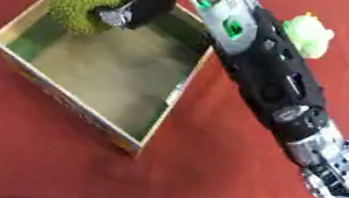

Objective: Pick up objects on the table and place them in the box.

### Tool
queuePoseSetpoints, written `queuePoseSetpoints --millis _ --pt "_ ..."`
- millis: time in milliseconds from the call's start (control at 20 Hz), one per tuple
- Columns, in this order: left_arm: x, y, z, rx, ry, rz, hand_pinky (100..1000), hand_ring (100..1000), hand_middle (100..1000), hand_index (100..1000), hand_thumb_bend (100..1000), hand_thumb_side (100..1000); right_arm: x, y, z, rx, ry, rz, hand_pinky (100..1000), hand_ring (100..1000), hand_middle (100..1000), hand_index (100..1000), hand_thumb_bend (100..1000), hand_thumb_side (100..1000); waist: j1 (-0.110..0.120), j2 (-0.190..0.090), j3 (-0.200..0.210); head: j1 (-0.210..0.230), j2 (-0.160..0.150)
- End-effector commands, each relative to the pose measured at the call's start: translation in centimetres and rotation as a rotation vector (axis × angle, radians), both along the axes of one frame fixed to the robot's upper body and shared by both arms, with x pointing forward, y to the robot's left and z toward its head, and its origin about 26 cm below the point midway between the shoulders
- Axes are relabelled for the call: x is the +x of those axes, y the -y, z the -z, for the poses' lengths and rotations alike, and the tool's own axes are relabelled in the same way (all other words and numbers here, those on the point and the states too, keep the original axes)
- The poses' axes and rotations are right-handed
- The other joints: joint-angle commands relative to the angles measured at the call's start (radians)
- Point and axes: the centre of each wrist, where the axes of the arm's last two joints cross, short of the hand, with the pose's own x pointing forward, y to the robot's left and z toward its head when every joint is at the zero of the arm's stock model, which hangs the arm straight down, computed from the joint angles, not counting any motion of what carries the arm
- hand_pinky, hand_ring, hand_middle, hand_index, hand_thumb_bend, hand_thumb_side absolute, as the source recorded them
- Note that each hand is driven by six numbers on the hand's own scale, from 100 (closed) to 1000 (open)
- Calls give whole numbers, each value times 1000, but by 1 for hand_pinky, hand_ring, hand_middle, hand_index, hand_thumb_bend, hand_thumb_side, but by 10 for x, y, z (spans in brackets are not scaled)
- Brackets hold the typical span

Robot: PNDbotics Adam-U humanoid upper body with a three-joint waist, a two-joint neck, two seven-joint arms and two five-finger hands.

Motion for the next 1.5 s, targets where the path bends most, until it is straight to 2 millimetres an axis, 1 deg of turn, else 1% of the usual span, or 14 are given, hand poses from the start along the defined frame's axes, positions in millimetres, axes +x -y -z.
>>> queuePoseSetpoints --millis 50,200,300,350,450,500,650,750,800,900,950,1200,1350,1500 --pt "-4 2 -8 25 29 15 827 779 697 869 248 578 4 -2 4 -26 25 14 825 858 400 646 100 213 -7 -27 2 0 -15" --pt "-4 3 -8 36 27 23 828 780 697 870 246 580 8 -2 18 -85 18 20 840 903 485 719 100 224 -7 -27 3 3 -14" --pt "-4 3 -8 41 25 27 828 780 698 870 243 583 10 -2 25 -118 13 10 864 967 593 842 100 228 -7 -26 2 6 -15" --pt "-4 3 -8 43 24 28 829 780 698 871 242 584 10 -1 26 -130 12 1 891 1000 676 903 100 221 -7 -26 2 9 -16" --pt "-4 3 -8 45 22 29 829 781 699 872 243 583 10 1 25 -152 18 -10 942 1000 764 977 100 206 -7 -26 0 13 -18" --pt "-4 3 -8 45 22 29 829 781 699 872 243 583 10 3 22 -158 23 -6 951 1000 772 984 100 203 -6 -26 0 14 -19" --pt "-4 2 -8 44 22 28 829 782 700 872 246 580 7 7 15 -152 42 13 978 1000 788 1000 100 403 -5 -26 -4 19 -19" --pt "-4 2 -7 43 23 27 830 782 700 873 247 579 4 9 9 -129 55 16 1000 1000 800 1000 100 501 -4 -26 -6 22 -20" --pt "-4 1 -7 43 23 26 830 782 700 873 246 579 2 10 6 -118 59 8 1000 1000 805 1000 100 510 -4 -27 -8 24 -20" --pt "-4 1 -6 43 21 23 830 782 700 873 245 581 -3 12 -3 -86 61 -13 1000 1000 810 1000 100 467 -3 -27 -11 23 -21" --pt "-4 1 -6 43 20 22 830 782 700 873 245 580 -6 14 -7 -67 59 -22 1000 1000 805 1000 100 396 -2 -28 -12 23 -22" --pt "-4 0 -5 43 16 18 830 782 700 873 245 579 -23 25 -39 65 46 -64 1000 1000 780 1000 100 223 0 -32 -19 22 -22" --pt "-5 -1 -3 44 8 10 830 782 700 873 241 586 -39 46 -66 135 69 -69 1000 1000 778 1000 100 169 -2 -37 -26 28 -17" --pt "-5 -4 -1 45 -3 -6 830 782 700 873 238 589 -56 82 -90 158 106 -34 996 1000 780 1000 100 132 -4 -41 -39 43 -13"
